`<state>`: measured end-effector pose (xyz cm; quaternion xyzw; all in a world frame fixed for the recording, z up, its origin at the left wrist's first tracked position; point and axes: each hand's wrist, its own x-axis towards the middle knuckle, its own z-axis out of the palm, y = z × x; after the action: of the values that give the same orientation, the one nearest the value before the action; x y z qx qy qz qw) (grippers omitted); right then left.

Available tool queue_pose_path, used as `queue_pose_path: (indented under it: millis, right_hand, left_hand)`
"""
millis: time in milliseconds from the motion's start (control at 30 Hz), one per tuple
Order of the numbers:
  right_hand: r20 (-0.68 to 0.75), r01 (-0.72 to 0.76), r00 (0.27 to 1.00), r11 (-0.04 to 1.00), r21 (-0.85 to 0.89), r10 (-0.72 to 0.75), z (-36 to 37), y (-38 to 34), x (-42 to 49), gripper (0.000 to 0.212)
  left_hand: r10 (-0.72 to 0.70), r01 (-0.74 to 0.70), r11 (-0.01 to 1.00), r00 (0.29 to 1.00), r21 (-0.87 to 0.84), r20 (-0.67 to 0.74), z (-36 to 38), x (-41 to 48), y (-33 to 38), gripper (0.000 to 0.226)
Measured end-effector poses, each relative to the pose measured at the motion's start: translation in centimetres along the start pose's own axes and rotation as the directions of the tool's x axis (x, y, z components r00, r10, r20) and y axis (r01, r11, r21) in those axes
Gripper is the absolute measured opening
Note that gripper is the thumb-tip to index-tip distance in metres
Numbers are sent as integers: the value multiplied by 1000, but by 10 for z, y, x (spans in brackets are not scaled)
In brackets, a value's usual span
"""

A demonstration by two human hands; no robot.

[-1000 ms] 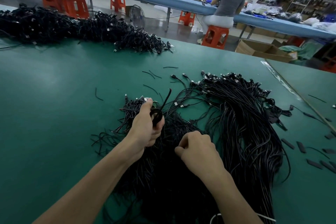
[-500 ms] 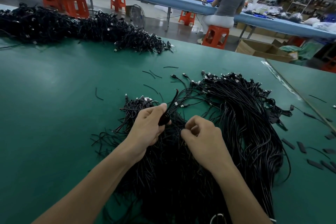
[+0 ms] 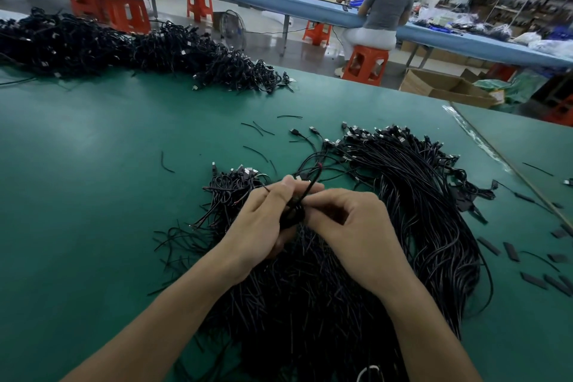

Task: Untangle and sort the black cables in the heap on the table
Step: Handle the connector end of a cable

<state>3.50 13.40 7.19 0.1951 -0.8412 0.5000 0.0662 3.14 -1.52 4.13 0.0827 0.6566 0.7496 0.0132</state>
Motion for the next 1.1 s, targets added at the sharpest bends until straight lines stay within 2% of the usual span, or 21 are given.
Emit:
queue_pose_path:
  millis: [133, 233, 367, 500, 600, 667, 767, 833, 933, 1033, 1100]
  right_hand:
    - [-101, -116, 988, 993, -16, 114, -1, 5, -1, 10]
    - [-104, -109, 990, 991, -83, 100, 2, 3, -3, 10]
    - [46, 79, 997, 931, -357, -67, 7, -5, -6, 9]
    - [175, 233, 970, 858, -458, -170, 6, -10, -7, 9]
    - [256, 348, 936, 751, -561, -242, 6, -10, -10, 7]
    - [291, 418, 908, 651, -634, -301, 7, -10, -11, 4]
    - [352, 524, 845, 492, -695, -403, 7, -10, -11, 7]
    - [406, 590, 797, 437, -679, -447, 5, -10, -8, 9]
    - [444, 599, 800, 507, -620, -403, -1, -10, -5, 12]
    - [385, 485, 871, 653, -581, -305, -2, -8, -7, 3]
    - [332, 369, 919, 757, -539, -212, -3, -4, -8, 6]
  left_hand:
    - [56, -56, 998, 998, 2, -32, -3, 1, -1, 47]
    - [66, -69, 997, 995, -29, -72, -1, 1, -1, 46]
    - [-10, 0, 997, 992, -75, -124, 1, 5, -5, 48]
    - [-81, 69, 994, 985, -82, -153, -3, 7, -9, 58]
    - [-138, 125, 989, 969, -75, -204, -4, 10, -11, 69]
    - [-186, 175, 982, 959, -72, -214, -2, 10, -12, 65]
    - [-284, 281, 958, 956, -59, -66, -2, 7, -15, 54]
    - [-401, 404, 914, 913, -39, 67, -3, 4, -17, 47]
    - [-541, 551, 834, 822, -8, 177, -3, 1, -15, 37]
    - [-610, 625, 781, 765, -7, 207, -2, 4, -12, 53]
    - [-614, 655, 753, 736, -69, 285, -2, 6, -12, 62]
